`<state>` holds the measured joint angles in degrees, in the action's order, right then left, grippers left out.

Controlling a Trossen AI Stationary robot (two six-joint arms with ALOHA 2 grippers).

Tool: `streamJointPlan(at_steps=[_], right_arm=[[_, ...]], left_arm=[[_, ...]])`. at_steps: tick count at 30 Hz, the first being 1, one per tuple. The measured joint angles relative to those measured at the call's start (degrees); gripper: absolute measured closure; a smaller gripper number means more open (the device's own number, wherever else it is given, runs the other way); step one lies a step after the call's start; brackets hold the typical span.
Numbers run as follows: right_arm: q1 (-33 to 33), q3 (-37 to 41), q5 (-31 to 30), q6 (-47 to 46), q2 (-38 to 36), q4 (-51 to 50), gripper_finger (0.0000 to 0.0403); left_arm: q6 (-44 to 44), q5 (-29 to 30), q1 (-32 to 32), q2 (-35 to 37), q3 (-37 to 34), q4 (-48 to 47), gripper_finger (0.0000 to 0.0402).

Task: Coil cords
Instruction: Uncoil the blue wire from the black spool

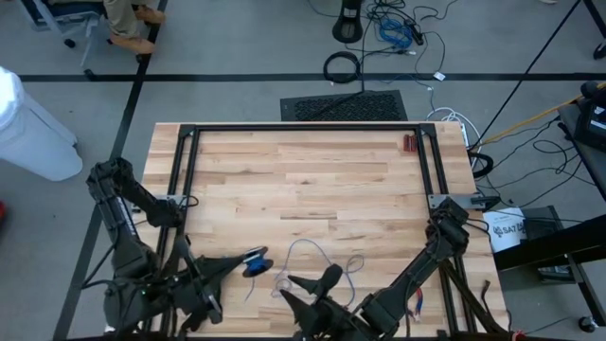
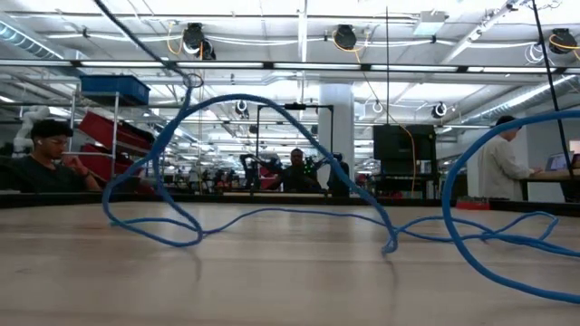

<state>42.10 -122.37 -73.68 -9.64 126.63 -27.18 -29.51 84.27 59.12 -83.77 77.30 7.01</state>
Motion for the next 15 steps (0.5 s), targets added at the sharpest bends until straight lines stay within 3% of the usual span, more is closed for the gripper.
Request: streamJointPlan(at_steps=[9,15], right_arm=[[-2.4,0.0,0.5,-4.5,0.0,1.1,0.0246],[-2.1,0.0,0.5,2.2,0.0,4.1,0.0262]], left_arm=[[8.2,0.0,-1.7,0.0,0.0,-0.5,0.0401],[11.2,-3.7,-1.8,0.0,0.0,-2.0,0.0401]])
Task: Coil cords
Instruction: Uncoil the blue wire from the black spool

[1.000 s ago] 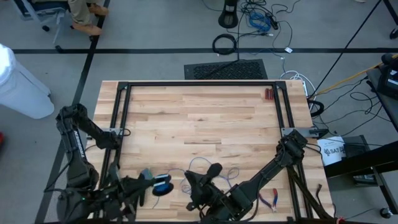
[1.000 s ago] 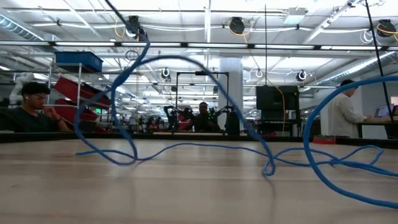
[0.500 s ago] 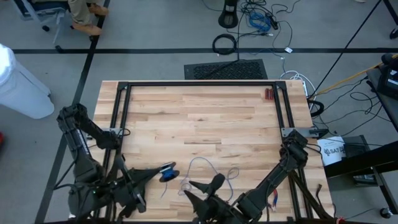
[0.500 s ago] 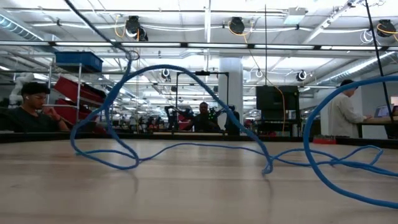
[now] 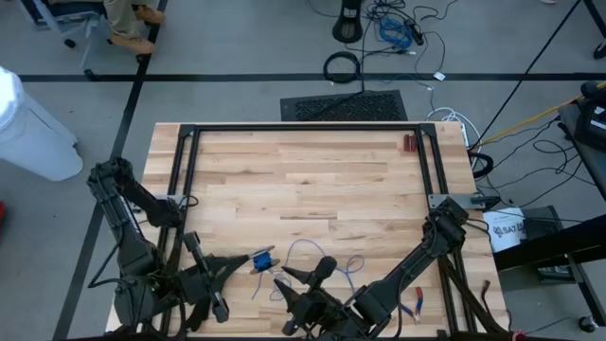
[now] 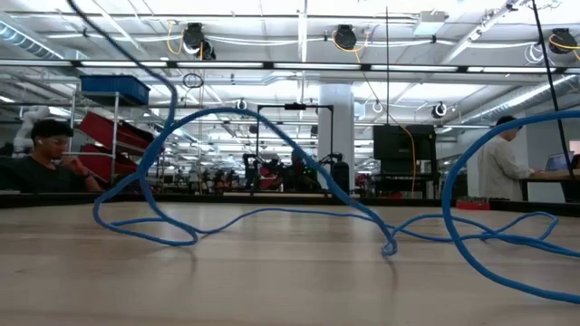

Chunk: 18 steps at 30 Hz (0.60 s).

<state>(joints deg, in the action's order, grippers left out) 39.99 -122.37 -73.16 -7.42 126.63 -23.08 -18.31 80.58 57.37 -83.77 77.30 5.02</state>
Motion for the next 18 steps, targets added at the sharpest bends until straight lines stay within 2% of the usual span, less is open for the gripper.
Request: streamJointPlan(at_steps=[10,18], right_arm=[[5.0,0.0,0.1,26.3,-0.2,18.4,0.027],[11.8,0.0,1.2,28.1,-6.2,16.1,0.0271]], left_arm=[[0.2,-1.3,0.0,0.0,0.0,0.0,0.0401],[2.4,-1.3,0.0,0.0,0.0,-1.4,0.0401]])
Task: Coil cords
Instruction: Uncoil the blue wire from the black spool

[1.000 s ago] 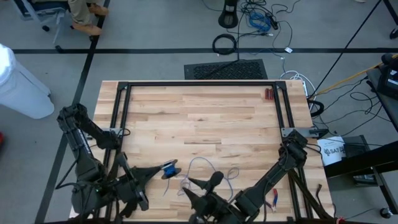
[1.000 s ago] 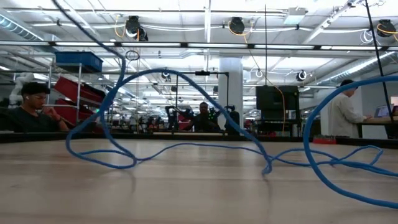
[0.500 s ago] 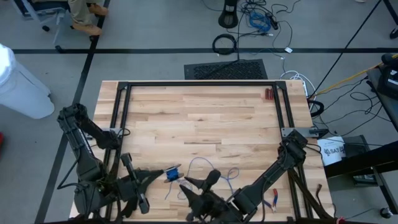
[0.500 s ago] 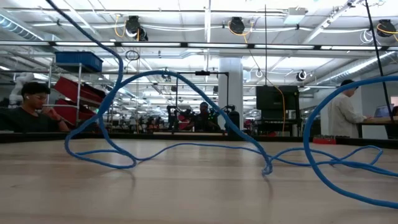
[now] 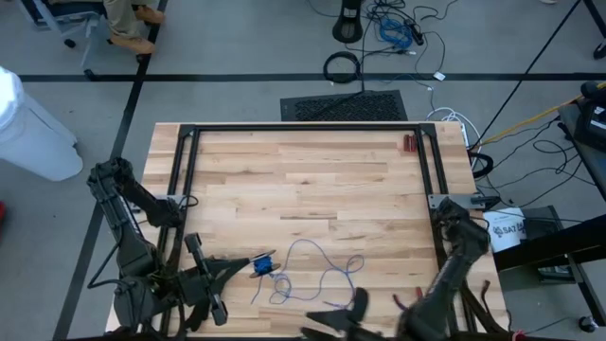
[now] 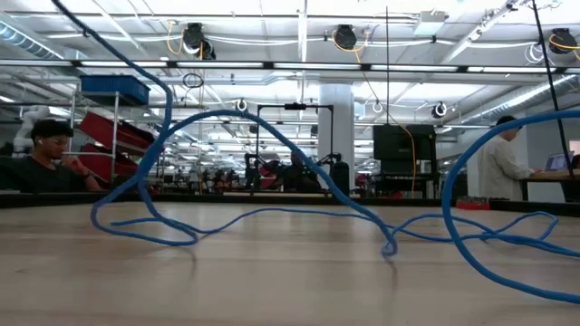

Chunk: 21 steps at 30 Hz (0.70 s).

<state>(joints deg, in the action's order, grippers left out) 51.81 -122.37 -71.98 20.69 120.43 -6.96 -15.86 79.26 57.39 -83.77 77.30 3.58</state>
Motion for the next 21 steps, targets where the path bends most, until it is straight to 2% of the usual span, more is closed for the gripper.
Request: streamJointPlan(at_steps=[4,6,10,12,14,18,21], right_arm=[[2.9,0.0,0.0,-2.7,-4.4,-7.7,0.0271],[4.0,0.0,0.0,-7.3,-7.0,-14.2,0.0271],[5.6,-0.1,2.4,-26.0,-11.6,-32.7,0.0271],[6.2,-0.1,5.4,-37.7,-12.2,-43.9,0.0271],[7.0,-0.1,5.7,-50.2,-11.3,-55.9,0.0271],[7.6,0.0,-0.1,-69.9,-7.6,-74.5,0.0271],[7.3,0.0,-5.0,-76.3,-5.3,-81.4,0.0271]], left_arm=[[0.5,-0.1,0.0,0.0,0.0,-0.3,0.0401],[0.5,-1.0,0.0,0.0,0.0,-0.2,0.0401],[0.5,-1.3,0.0,0.0,0.0,-0.2,0.0401],[0.5,-1.3,0.0,0.0,0.0,-0.2,0.0401],[0.5,-1.4,0.0,0.0,0.0,-0.2,0.0401],[0.5,-1.4,-0.4,0.0,0.0,0.0,0.0401],[0.5,-1.5,-0.8,0.0,0.0,0.0,0.0401]])
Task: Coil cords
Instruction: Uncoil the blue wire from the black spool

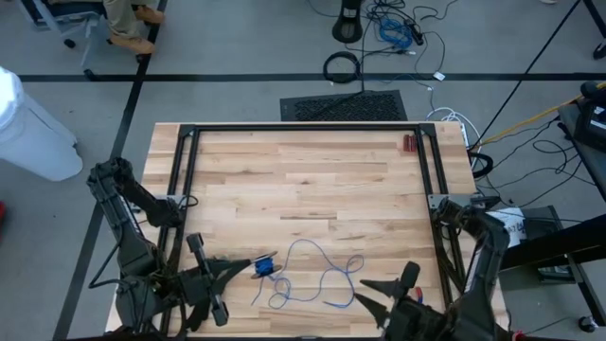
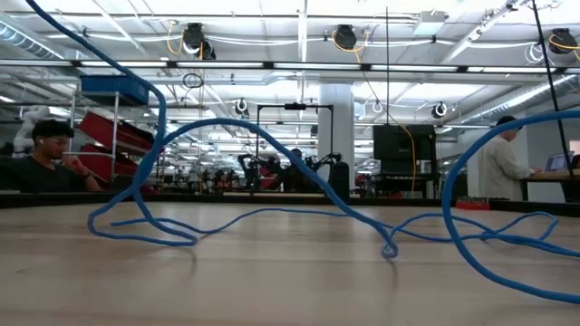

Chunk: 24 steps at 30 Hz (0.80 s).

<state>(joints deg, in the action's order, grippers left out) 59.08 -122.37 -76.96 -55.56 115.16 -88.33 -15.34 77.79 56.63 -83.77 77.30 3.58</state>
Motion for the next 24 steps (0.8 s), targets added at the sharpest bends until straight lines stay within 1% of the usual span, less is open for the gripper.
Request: streamJointPlan(at_steps=[3,10,12,18,20,22,24], right_arm=[[-1.6,0.0,-0.5,-1.1,0.6,-0.8,0.0271],[-6.7,0.0,-0.9,4.9,3.4,-0.4,0.0271],[-8.2,0.0,0.0,6.4,3.9,-1.4,0.0271],[-12.6,0.0,10.6,12.6,5.2,-1.4,0.0271],[-13.4,0.0,15.9,16.4,5.4,-1.2,0.0271],[-13.9,0.0,20.3,20.7,5.1,0.7,0.0271],[-14.1,0.0,22.2,26.1,3.1,5.0,0.0271]], left_arm=[[0.0,-1.0,-0.7,0.0,0.0,0.4,0.0401],[0.0,-1.6,-3.2,0.0,0.0,0.5,0.0401],[0.0,-1.7,-3.6,0.0,0.0,0.5,0.0401],[0.1,-1.8,-3.8,-0.2,0.0,0.5,0.0401],[0.4,-1.7,-3.8,-0.2,0.0,0.5,0.0401],[0.5,-1.8,-3.8,-0.2,0.0,0.4,0.0401],[0.1,-1.7,-3.8,-0.2,0.0,0.5,0.0401]])
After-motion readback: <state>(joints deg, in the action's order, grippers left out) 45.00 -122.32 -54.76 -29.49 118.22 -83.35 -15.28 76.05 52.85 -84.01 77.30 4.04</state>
